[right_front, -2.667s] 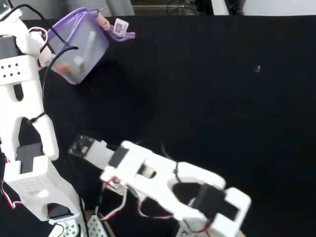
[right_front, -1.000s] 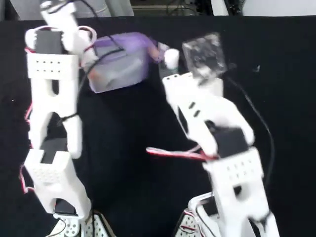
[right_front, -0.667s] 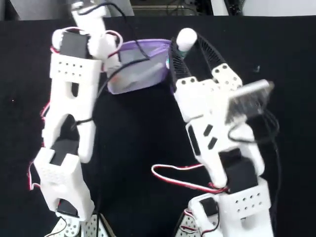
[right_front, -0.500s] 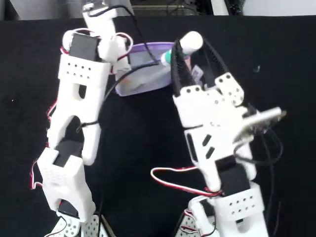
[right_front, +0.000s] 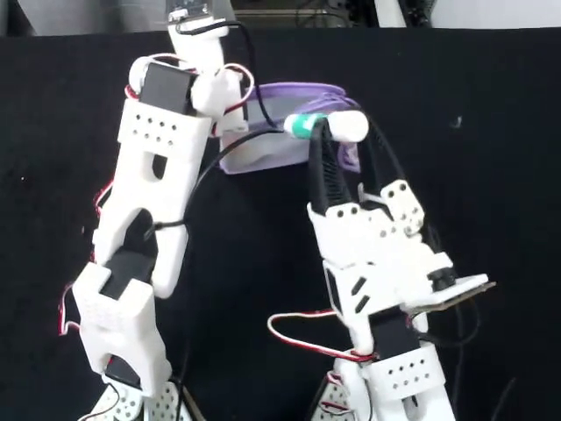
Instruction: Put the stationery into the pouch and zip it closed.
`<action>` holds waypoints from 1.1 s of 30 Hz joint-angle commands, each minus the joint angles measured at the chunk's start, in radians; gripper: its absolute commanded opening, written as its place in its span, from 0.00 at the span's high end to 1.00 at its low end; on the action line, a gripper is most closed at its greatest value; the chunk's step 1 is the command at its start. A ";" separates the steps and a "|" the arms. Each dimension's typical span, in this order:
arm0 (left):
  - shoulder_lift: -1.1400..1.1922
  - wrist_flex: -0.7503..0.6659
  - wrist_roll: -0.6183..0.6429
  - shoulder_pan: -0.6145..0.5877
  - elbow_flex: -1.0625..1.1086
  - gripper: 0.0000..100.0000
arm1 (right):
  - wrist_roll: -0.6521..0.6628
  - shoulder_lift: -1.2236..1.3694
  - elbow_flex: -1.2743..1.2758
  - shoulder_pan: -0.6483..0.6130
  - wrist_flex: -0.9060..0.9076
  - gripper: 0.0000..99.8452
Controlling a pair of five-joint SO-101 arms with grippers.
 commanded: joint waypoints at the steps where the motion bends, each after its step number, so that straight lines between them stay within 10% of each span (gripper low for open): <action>1: -0.040 0.006 0.012 0.035 0.019 0.97 | -0.006 0.022 -0.004 -0.002 -0.087 0.99; 22: -0.038 0.005 0.008 0.024 0.030 0.97 | -0.006 0.682 -0.151 0.083 -0.474 0.99; 33: -0.038 0.005 0.009 -0.010 0.030 0.97 | -0.005 0.697 -0.206 0.064 -0.235 0.99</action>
